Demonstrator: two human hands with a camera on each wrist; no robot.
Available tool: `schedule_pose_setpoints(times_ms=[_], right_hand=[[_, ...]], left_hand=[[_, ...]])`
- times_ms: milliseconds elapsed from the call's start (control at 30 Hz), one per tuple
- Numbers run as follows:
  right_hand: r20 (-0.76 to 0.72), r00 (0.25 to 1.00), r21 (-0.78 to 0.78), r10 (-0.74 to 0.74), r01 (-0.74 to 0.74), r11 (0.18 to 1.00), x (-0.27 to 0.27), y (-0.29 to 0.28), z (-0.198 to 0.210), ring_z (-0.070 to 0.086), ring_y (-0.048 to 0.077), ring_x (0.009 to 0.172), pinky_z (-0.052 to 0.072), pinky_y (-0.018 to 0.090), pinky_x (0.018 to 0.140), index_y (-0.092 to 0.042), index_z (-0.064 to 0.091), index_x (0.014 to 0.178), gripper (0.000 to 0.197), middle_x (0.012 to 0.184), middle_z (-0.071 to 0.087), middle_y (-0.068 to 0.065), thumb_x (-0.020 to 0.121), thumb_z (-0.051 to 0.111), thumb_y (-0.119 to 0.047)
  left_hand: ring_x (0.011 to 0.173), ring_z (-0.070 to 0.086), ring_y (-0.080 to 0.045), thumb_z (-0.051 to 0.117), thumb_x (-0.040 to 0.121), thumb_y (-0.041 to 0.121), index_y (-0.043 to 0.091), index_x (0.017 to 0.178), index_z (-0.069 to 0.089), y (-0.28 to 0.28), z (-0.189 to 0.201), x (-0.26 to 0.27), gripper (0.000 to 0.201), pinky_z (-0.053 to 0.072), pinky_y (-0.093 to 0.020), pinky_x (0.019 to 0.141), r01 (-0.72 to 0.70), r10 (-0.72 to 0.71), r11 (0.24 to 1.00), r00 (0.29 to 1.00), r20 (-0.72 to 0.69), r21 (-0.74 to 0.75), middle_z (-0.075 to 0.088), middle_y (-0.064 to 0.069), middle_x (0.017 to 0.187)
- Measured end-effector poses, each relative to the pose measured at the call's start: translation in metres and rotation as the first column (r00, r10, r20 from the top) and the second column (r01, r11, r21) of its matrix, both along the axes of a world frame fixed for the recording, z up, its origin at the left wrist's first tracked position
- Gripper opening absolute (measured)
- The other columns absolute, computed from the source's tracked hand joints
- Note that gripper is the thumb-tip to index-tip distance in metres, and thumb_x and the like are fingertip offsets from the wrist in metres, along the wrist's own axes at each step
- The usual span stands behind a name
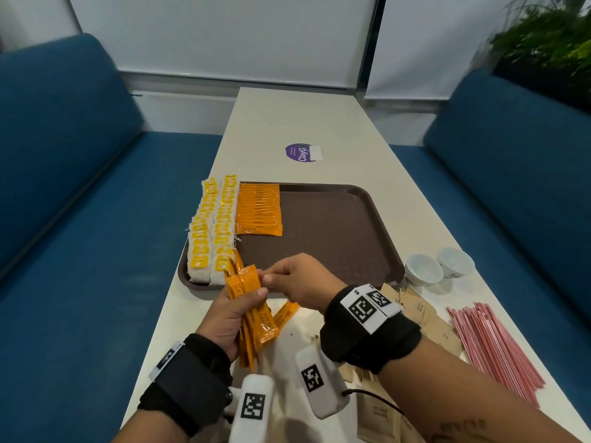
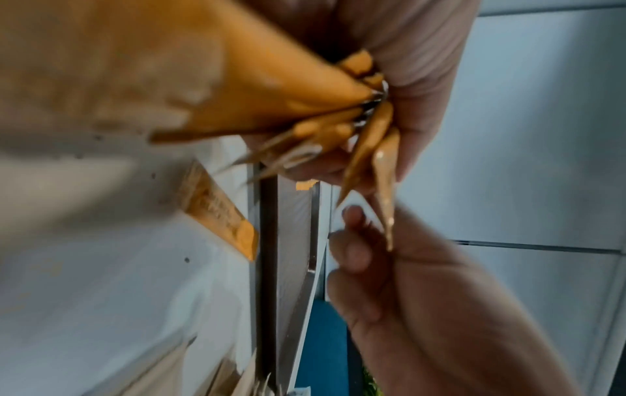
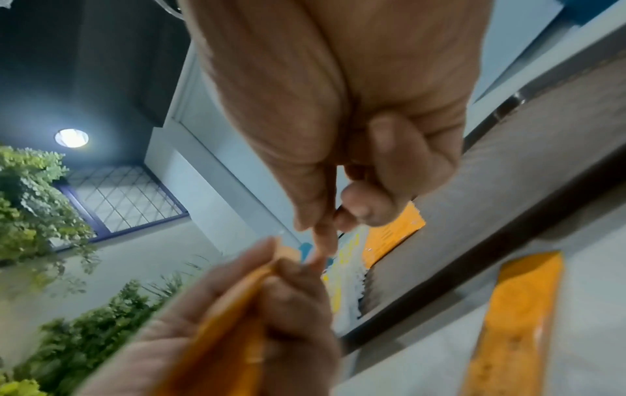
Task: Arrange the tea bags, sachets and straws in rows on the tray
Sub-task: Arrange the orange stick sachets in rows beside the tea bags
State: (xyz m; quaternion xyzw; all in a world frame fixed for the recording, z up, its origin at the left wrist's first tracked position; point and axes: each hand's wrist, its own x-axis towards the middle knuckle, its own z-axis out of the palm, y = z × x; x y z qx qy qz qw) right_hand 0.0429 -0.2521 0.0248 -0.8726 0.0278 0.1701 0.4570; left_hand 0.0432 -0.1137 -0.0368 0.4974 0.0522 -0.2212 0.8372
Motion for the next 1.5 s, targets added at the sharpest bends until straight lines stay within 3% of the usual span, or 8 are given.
schedule_pose_setpoints(times_ms=[67,167,400,500,733,867,1133,1500], right_hand=[[0.059,0.996,-0.226,0.068,-0.053,0.973,0.003,-0.007,-0.006,0.061,0.012,0.098,0.05,0.029,0.087,-0.017,0.069,0.112,0.022,0.114,0.066,0.001,0.094,0.055,-0.017],[-0.047,0.961,-0.59,0.272,-0.247,0.769,-0.001,-0.008,-0.013,0.057,0.021,0.108,0.048,0.033,0.082,-0.029,0.064,0.118,0.038,0.121,0.055,0.0,0.091,0.053,-0.005],[-0.138,0.901,-0.748,0.41,-0.367,0.553,-0.008,0.003,-0.028,0.054,0.028,0.084,0.047,0.037,0.07,-0.011,0.059,0.11,0.021,0.116,0.044,0.01,0.09,0.056,-0.01],[-0.149,0.886,-0.772,0.439,-0.381,0.509,-0.007,0.004,-0.029,0.051,0.027,0.097,0.047,0.037,0.075,-0.009,0.061,0.104,0.023,0.111,0.048,0.009,0.087,0.064,-0.023],[0.044,0.91,-0.636,0.412,-0.293,0.714,0.007,0.0,0.003,0.057,0.02,0.096,0.045,0.032,0.077,-0.019,0.065,0.105,0.018,0.104,0.063,0.002,0.091,0.058,-0.027],[0.04,0.913,-0.607,0.406,-0.301,0.735,0.022,-0.006,0.018,0.057,0.017,0.094,0.046,0.032,0.077,-0.019,0.065,0.104,0.018,0.104,0.062,-0.001,0.09,0.059,-0.029],[0.054,0.96,-0.541,0.273,-0.202,0.817,0.086,-0.023,0.012,0.059,0.02,0.102,0.046,0.03,0.083,-0.014,0.068,0.104,0.017,0.111,0.064,0.004,0.091,0.059,-0.017],[-0.094,0.975,-0.647,0.2,-0.213,0.733,0.199,-0.003,-0.035,0.064,0.023,0.098,0.051,0.032,0.082,-0.005,0.069,0.102,0.027,0.105,0.068,0.008,0.083,0.071,-0.024]], left_hand=[[0.051,0.059,-0.015,0.069,0.069,-0.002,0.014,0.108,0.06,0.008,-0.002,0.005,0.043,0.05,-0.022,0.044,-0.047,0.047,0.999,0.999,-0.016,0.019,0.062,-0.002,0.059],[0.047,0.062,-0.016,0.059,0.081,-0.005,0.014,0.106,0.059,0.021,-0.002,0.012,0.032,0.051,-0.021,0.044,-0.084,0.085,0.996,0.996,-0.013,0.043,0.063,-0.005,0.058],[0.051,0.057,-0.017,0.056,0.085,-0.003,0.017,0.103,0.06,0.028,-0.004,0.013,0.027,0.05,-0.025,0.049,-0.084,0.085,0.976,0.996,0.001,0.203,0.057,-0.007,0.068],[0.061,0.056,-0.022,0.06,0.084,-0.002,0.016,0.101,0.057,0.025,-0.005,0.01,0.025,0.047,-0.032,0.057,-0.082,0.086,0.965,0.996,-0.006,0.25,0.056,-0.009,0.075],[0.091,0.064,-0.035,0.073,0.074,0.001,0.019,0.106,0.056,0.024,0.0,0.018,0.04,0.049,-0.056,0.086,-0.075,0.06,0.928,0.997,0.053,0.364,0.068,-0.016,0.098],[0.09,0.061,-0.033,0.072,0.075,-0.001,0.014,0.104,0.055,0.018,0.006,0.027,0.037,0.051,-0.043,0.08,-0.101,0.055,0.895,0.991,0.118,0.434,0.064,-0.015,0.095],[0.097,0.06,-0.029,0.068,0.081,0.007,0.017,0.118,0.052,0.006,0.007,0.045,0.041,0.049,-0.047,0.091,-0.218,0.207,0.89,0.976,0.071,0.4,0.063,-0.009,0.108],[0.106,0.057,-0.028,0.067,0.082,0.016,0.028,0.111,0.051,0.009,0.0,0.037,0.035,0.045,-0.049,0.096,-0.15,0.172,0.928,0.985,-0.035,0.34,0.062,-0.003,0.111]])
